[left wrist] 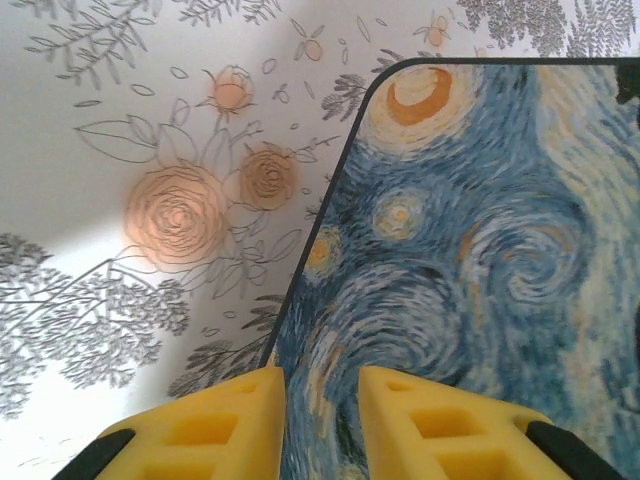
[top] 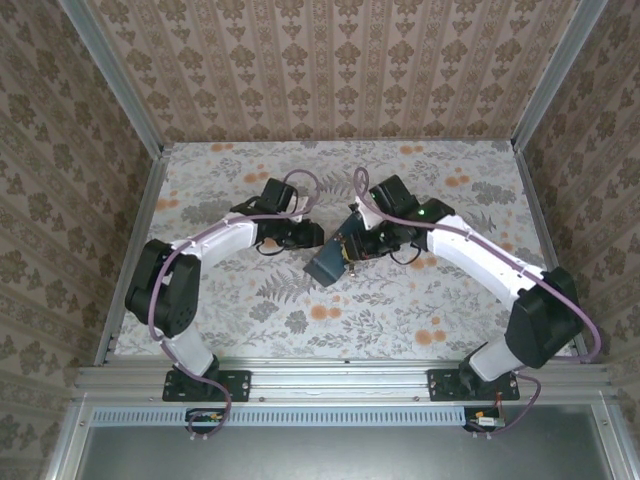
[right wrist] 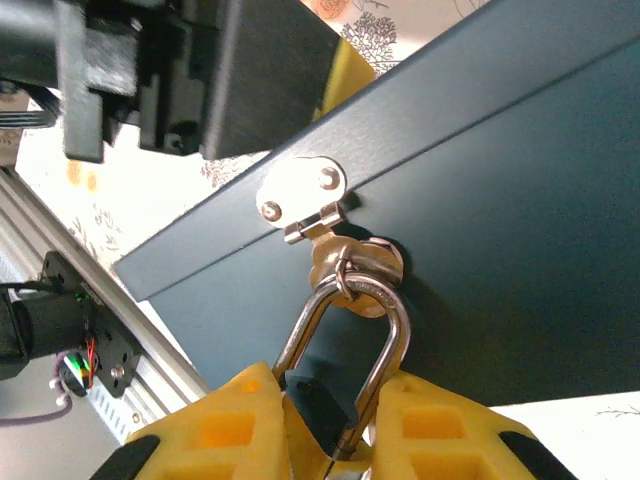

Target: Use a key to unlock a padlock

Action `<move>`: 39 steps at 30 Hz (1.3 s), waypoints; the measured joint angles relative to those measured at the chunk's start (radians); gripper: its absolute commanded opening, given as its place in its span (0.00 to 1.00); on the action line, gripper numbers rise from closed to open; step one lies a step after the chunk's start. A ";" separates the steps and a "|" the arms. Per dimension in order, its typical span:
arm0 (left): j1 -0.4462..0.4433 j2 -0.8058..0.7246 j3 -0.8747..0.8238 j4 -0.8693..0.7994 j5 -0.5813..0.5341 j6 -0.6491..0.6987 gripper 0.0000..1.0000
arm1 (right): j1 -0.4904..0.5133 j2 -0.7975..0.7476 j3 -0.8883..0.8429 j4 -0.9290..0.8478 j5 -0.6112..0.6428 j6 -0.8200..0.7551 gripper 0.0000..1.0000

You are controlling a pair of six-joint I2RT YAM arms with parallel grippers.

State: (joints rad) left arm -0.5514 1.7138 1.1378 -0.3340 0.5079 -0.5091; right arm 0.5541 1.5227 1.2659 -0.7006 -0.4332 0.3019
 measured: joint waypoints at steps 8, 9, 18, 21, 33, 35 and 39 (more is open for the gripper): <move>-0.029 0.017 -0.077 0.103 0.043 -0.074 0.30 | -0.002 0.113 0.107 -0.135 -0.020 -0.065 0.21; -0.029 0.018 -0.084 0.114 0.043 -0.081 0.30 | -0.002 0.124 0.114 -0.141 -0.020 -0.069 0.21; -0.022 0.026 -0.101 0.175 0.040 -0.128 0.30 | -0.009 0.174 0.145 -0.137 -0.015 -0.098 0.36; -0.014 0.026 -0.101 0.174 0.034 -0.128 0.30 | -0.017 0.180 0.160 -0.138 -0.008 -0.106 0.38; 0.056 0.026 -0.065 0.119 -0.022 -0.116 0.30 | -0.007 -0.087 0.010 -0.071 0.127 -0.125 0.53; 0.063 0.023 -0.035 0.097 -0.037 -0.100 0.31 | 0.032 -0.193 -0.086 -0.039 0.175 -0.129 0.54; 0.069 -0.015 0.022 0.045 -0.065 -0.061 0.32 | 0.156 -0.347 -0.283 0.066 0.314 -0.153 0.56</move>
State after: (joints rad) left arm -0.4828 1.6985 1.1599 -0.2893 0.4431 -0.5701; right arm 0.7097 1.1759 0.9829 -0.6350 -0.1188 0.1490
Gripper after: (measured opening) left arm 0.321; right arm 0.546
